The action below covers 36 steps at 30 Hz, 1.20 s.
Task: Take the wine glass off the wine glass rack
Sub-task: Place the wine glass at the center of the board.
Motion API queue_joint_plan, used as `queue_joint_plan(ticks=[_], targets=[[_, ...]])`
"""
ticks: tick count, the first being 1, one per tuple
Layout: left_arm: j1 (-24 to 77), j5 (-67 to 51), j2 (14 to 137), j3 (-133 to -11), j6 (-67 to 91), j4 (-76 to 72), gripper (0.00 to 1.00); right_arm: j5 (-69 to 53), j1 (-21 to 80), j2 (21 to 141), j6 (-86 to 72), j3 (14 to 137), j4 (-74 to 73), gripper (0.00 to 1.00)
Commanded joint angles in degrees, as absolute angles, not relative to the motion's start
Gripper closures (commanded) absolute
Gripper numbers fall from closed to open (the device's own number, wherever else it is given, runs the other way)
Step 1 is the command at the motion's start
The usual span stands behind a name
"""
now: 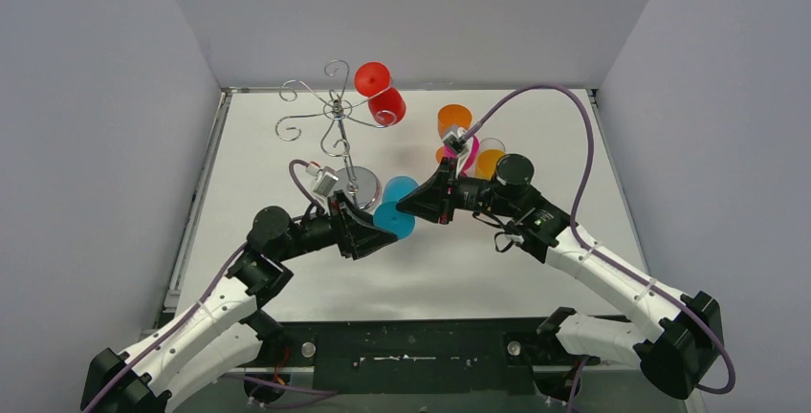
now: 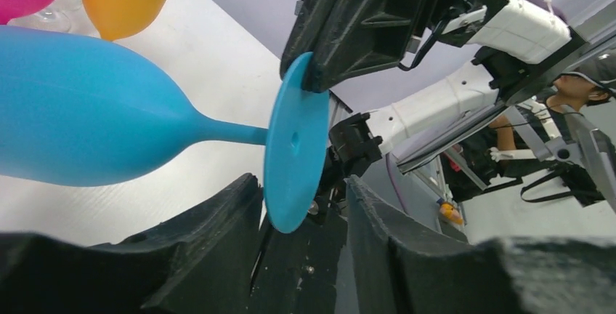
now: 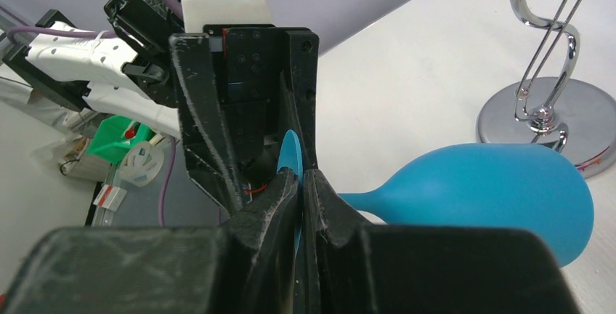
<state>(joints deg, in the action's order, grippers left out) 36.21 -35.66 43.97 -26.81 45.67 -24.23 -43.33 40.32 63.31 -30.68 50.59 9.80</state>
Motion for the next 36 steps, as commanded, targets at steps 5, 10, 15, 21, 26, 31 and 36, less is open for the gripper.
queue_joint_plan(ticks=[5,10,15,21,26,31,36], targets=[[37.6,-31.0,45.7,-27.5,43.6,-29.2,0.74,-45.4,40.9,60.9,-28.7,49.7,14.5,1.0],[37.6,-30.8,45.3,-27.4,42.4,-27.6,0.97,-45.8,40.9,60.9,-28.4,48.7,15.4,1.0],[37.5,-32.0,44.8,-28.2,39.6,-25.0,1.0,-48.7,40.9,62.5,-27.0,49.4,13.3,0.84],[37.6,-32.8,44.3,-28.9,37.3,-23.2,1.0,-49.3,40.9,63.8,-24.8,50.7,9.0,0.78],[37.7,-33.3,44.6,-28.4,37.0,-23.3,1.0,-48.9,40.9,63.1,-25.2,49.8,11.0,1.0],[38.4,-35.5,46.1,-28.1,37.8,-24.5,0.71,-48.3,41.1,62.2,-26.5,48.1,14.8,1.0],[39.5,-36.0,47.9,-28.0,38.7,-25.9,0.73,-47.2,41.2,60.5,-27.6,45.5,19.7,1.0]])
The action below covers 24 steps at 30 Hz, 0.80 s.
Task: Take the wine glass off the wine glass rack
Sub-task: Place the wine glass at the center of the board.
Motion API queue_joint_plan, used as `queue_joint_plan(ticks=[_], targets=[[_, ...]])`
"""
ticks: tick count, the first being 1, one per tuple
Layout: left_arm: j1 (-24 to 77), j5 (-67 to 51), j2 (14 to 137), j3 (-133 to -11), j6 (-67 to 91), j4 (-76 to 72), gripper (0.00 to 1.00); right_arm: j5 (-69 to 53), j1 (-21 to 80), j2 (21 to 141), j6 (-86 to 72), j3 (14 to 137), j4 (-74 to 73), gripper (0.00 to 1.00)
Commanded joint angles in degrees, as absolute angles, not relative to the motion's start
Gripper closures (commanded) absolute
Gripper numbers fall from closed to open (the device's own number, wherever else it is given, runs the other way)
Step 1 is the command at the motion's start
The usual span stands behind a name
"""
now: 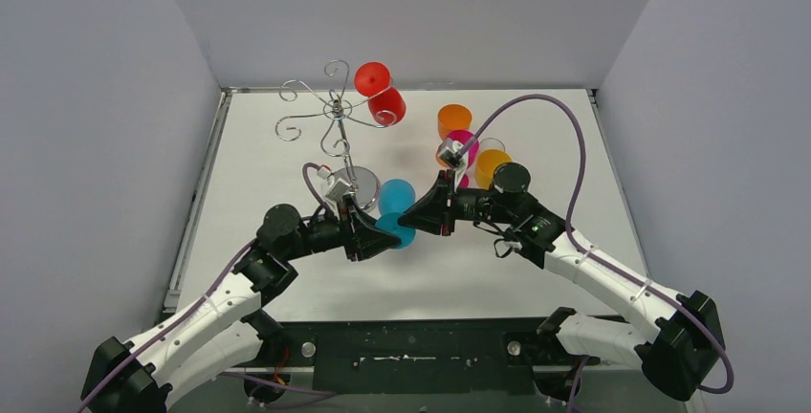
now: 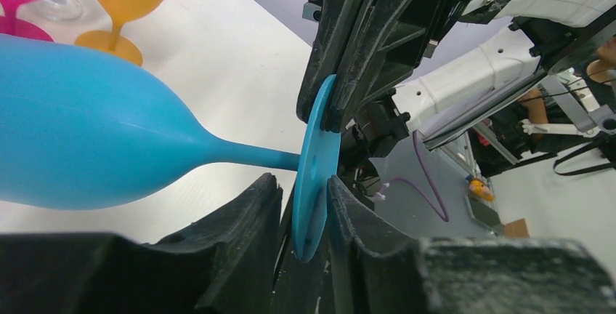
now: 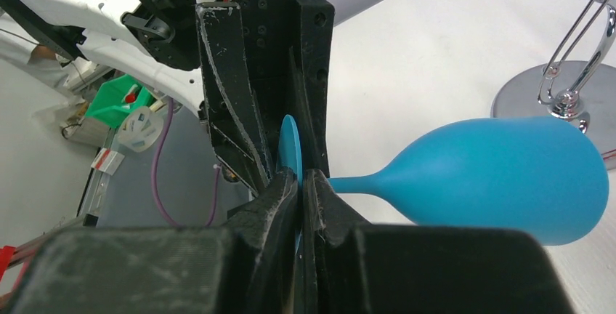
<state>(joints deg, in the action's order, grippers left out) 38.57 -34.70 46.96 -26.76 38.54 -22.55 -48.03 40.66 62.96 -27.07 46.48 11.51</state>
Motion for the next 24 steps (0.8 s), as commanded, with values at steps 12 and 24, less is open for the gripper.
queue_joint_plan(ticks=[12,24], targets=[[40.1,-35.2,45.4,-26.3,33.8,-28.0,1.0,-41.8,41.0,59.3,-22.6,48.9,11.0,0.42],[42.7,-40.8,38.2,-25.8,-1.0,-3.4,1.0,-42.3,19.9,61.7,-31.8,52.7,4.1,0.13]])
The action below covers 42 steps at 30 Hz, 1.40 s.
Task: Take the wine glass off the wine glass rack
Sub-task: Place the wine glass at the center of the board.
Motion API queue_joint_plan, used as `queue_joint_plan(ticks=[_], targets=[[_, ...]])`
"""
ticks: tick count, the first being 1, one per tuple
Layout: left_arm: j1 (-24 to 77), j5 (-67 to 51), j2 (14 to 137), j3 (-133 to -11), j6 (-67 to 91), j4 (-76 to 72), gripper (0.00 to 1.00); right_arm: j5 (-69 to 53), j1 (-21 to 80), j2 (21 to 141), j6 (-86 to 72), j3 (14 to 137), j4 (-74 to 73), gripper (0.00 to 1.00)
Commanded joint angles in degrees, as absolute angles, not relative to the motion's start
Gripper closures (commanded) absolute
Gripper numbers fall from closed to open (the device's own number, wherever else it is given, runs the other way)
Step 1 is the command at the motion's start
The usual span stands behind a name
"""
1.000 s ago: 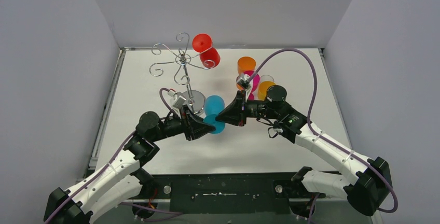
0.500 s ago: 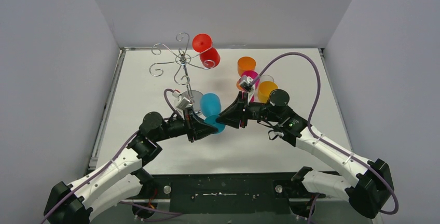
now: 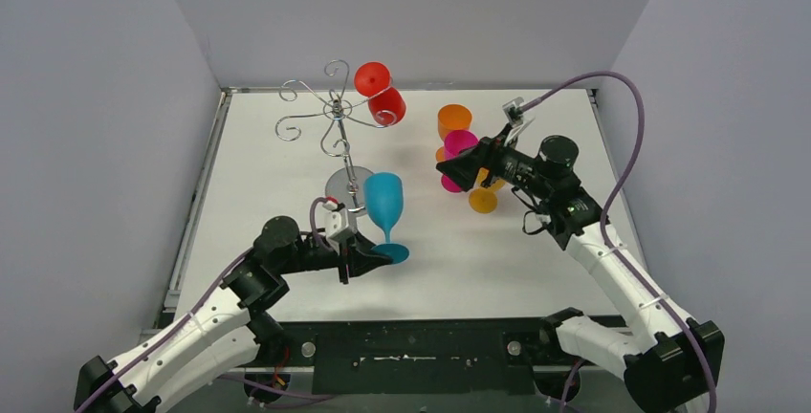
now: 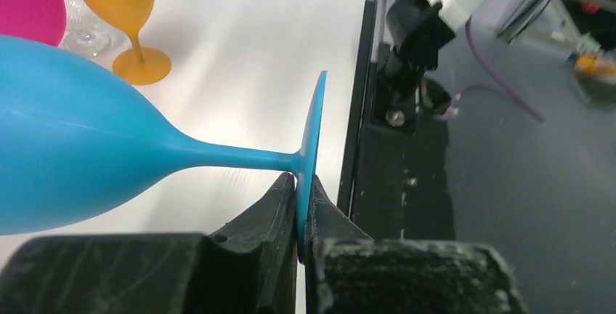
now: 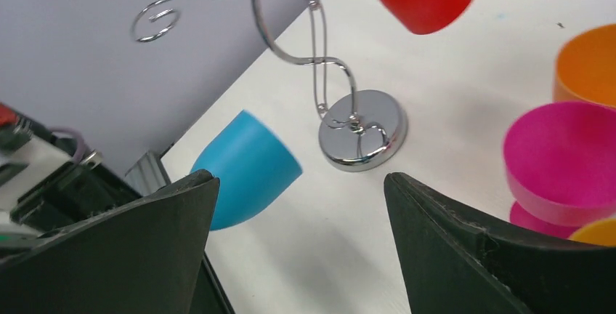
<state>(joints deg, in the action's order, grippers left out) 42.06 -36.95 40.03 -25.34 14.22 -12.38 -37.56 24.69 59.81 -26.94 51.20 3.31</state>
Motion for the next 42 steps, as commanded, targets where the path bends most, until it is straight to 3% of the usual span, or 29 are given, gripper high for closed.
queue_joint_plan(ticks=[1,11,22,29,34,42], targets=[[42.6,-40.6,37.9,-25.8,-2.6,-2.2,1.0,-44.8,19.5,62.4,-32.8,52.6,5.0,0.12],[42.5,-51.2,35.8,-25.8,-21.4,6.1,1.0,-60.6,19.4,68.5,-38.6,54.2,11.4,0.1],[41.6,-58.8,36.0,-27.2,-34.1,13.1,1.0,-73.3,23.7,77.6,-43.0,59.9,15.9,0.2],[40.8,-60.5,37.1,-28.0,-37.5,15.5,1.0,-77.0,28.7,83.5,-31.9,67.8,-1.0,0.38],[40.3,-60.6,35.5,-27.2,-36.7,13.8,1.0,-74.0,29.0,87.2,-17.3,74.6,-21.4,0.4],[39.4,-60.1,35.5,-26.6,-36.1,13.0,1.0,-76.5,33.3,88.7,-10.3,77.6,-29.7,0.55]])
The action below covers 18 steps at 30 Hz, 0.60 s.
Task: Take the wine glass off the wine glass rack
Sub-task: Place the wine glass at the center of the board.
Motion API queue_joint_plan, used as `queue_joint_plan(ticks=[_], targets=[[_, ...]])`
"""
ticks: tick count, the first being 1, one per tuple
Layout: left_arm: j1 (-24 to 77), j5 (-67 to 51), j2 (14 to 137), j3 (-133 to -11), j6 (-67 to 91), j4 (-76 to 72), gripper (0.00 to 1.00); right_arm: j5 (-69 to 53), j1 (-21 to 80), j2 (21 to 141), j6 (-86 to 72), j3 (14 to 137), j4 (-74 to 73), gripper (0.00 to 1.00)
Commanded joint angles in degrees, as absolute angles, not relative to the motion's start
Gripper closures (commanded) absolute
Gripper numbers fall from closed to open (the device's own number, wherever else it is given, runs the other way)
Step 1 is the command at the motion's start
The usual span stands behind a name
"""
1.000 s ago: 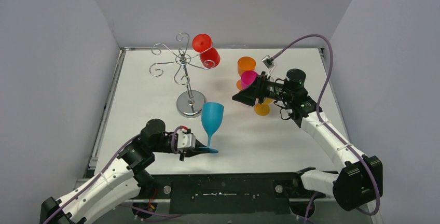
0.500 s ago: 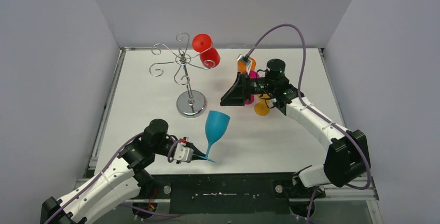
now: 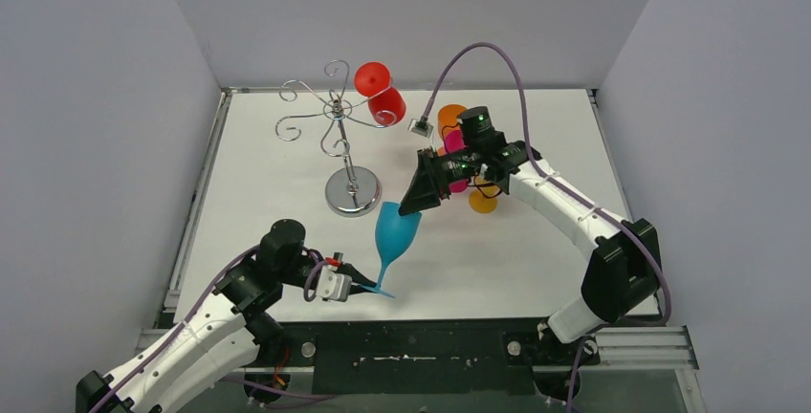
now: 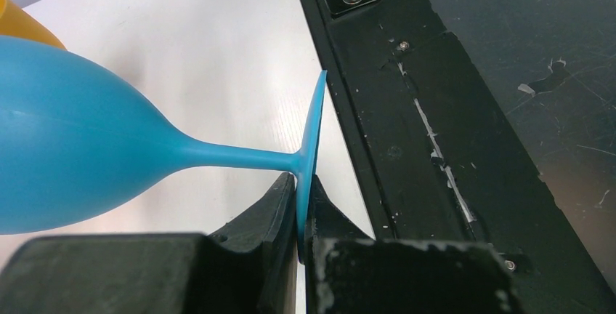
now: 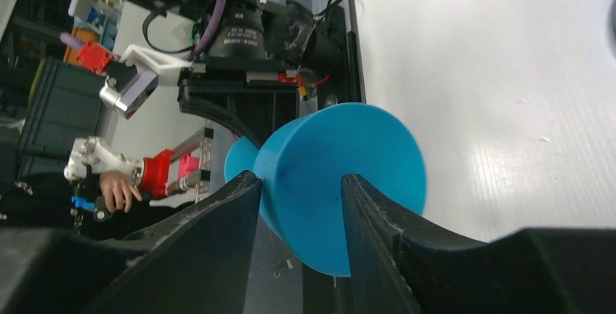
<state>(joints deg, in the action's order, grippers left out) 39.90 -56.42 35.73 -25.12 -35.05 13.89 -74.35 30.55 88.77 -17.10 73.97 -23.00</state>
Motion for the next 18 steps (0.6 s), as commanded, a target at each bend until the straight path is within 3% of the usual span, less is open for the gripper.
queue_joint_plan(ticks=[1,8,10,13,15,18], targets=[[39.3,-60.1,35.6,-26.4,-35.9,12.9,1.0,-76.9,33.8,88.9,-9.4,77.8,-30.7,0.57],[39.2,-60.8,36.4,-25.9,-35.4,12.8,1.0,-80.1,34.1,89.8,-8.0,78.4,-31.9,0.62],[39.1,-61.0,36.6,-25.8,-35.2,12.7,1.0,-80.9,34.1,90.2,-8.2,78.9,-31.9,0.56],[39.2,-61.4,36.8,-25.6,-34.9,12.5,1.0,-80.5,34.1,90.8,-8.7,79.6,-31.9,0.55],[39.2,-61.4,36.8,-25.3,-34.5,12.3,1.0,-80.6,34.1,90.9,-8.9,79.7,-31.9,0.62],[39.2,-61.2,36.8,-25.1,-34.1,11.9,1.0,-81.2,34.1,90.7,-8.9,79.4,-31.6,0.83]])
